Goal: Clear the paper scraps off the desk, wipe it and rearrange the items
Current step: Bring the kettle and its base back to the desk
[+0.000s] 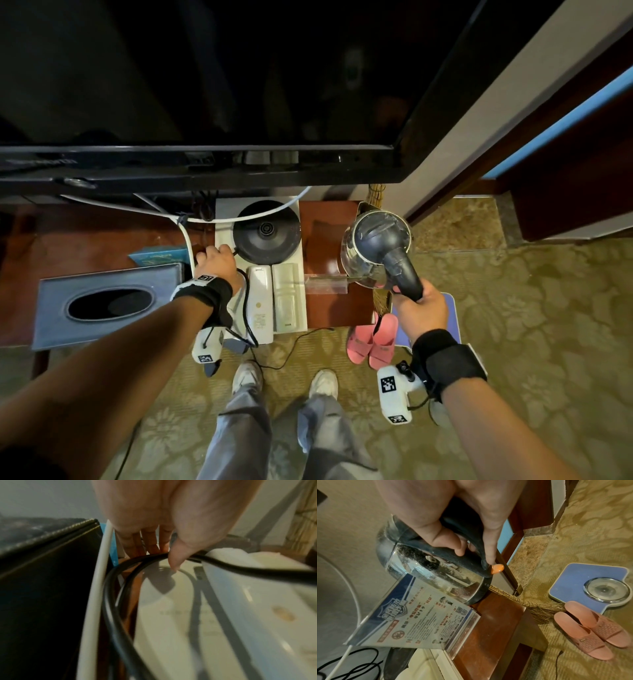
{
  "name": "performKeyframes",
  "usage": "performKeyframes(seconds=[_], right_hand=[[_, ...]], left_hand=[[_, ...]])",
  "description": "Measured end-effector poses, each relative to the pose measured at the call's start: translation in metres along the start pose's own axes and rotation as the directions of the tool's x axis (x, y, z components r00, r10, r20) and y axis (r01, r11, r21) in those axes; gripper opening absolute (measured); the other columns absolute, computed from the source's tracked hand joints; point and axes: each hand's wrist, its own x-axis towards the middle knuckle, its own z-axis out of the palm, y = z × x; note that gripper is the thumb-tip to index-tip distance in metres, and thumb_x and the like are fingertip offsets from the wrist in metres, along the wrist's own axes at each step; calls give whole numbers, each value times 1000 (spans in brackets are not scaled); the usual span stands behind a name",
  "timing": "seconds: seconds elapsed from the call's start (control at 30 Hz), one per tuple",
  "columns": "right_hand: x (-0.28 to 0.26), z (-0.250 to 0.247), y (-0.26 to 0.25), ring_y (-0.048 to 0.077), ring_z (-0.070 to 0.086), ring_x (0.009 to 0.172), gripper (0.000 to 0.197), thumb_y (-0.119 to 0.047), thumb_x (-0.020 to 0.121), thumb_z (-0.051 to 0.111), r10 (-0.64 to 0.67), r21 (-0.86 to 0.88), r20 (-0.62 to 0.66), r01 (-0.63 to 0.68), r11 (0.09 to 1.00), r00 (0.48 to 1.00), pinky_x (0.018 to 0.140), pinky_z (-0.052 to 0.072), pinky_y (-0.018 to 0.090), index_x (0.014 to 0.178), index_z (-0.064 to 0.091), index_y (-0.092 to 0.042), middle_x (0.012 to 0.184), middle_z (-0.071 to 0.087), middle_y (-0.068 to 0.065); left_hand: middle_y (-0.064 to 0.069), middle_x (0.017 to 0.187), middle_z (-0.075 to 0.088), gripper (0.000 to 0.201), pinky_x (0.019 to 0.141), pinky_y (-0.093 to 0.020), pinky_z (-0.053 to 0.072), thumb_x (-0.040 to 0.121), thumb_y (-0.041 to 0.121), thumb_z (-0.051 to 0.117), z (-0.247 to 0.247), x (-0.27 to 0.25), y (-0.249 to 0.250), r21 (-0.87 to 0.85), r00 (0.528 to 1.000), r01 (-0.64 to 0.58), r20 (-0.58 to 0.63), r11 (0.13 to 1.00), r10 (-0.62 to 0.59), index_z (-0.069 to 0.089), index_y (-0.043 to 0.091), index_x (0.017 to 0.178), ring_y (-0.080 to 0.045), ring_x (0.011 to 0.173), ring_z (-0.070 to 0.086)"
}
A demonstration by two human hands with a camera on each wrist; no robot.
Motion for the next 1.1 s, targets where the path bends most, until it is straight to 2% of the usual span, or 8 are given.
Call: performKeyframes(seconds=[0.07,0.2,0.3,0.43,0.63,0.77,0.97,1.1], right_hand=[[1,-2,-2,26,63,77,24,-8,76,71,-8,2,2,8,1000,1000,73,53,38,82,63,-31,75,67,2],[-2,-6,-6,25,64,76,24,-10,75,71,-11,26,-10,12,1000,1000,74,55,41,79,64,-33,74,68,1],[-5,-11,-13,26,63,74,24,-10,74,70,-16,38,-5,16,999,1000,73,55,42,79,65,-33,74,67,3],[-9,-18,-23,25,63,73,29,-13,72,69,-19,78,-16,20,997,1000,72,55,39,82,66,-40,72,67,0],[-17,-37,-44,22,60,74,33,-2,78,66,-76,91,31,73,993,997,72,48,30,78,63,-35,74,65,-1],[-26,-50,-55,17,58,71,32,0,79,64,-104,98,69,97,990,992,67,44,26,86,64,-31,74,64,-3],[-41,-72,-62,18,60,72,29,-2,78,63,-132,66,86,126,990,988,67,43,26,90,65,-28,76,66,0],[-52,-90,-67,15,59,72,29,-3,80,64,-158,39,103,155,987,982,68,43,27,82,62,-32,76,66,1]], left_hand=[[-22,130,42,41,100,-43,41,89,13,51,0,-1,1,13,1000,4,-17,1000,-4,41,2,127,-40,119,43],[-23,129,39,36,98,-44,44,93,10,46,-7,-8,4,-99,1000,22,4,995,-22,43,-2,127,-43,115,52],[-27,124,52,32,92,-43,45,93,7,46,-19,-15,5,-200,1000,-16,23,980,21,42,-2,123,-42,114,56],[-28,112,62,25,84,-42,45,95,5,41,-37,-35,6,-283,998,-47,-57,958,33,42,-1,120,-44,107,59],[-23,110,65,23,86,-40,47,98,13,44,-56,-65,8,-328,993,-76,-114,942,40,50,3,118,-40,103,62],[-22,107,67,23,86,-41,50,100,18,48,-62,-90,12,-352,986,-123,-147,928,75,53,4,118,-39,101,63],[-22,101,68,31,81,-39,48,104,27,44,-73,-125,18,-440,972,-180,-216,880,91,55,2,116,-39,99,63],[-20,100,68,32,77,-36,45,106,28,39,-85,-151,22,-489,949,-194,-314,851,36,56,4,119,-38,96,64]])
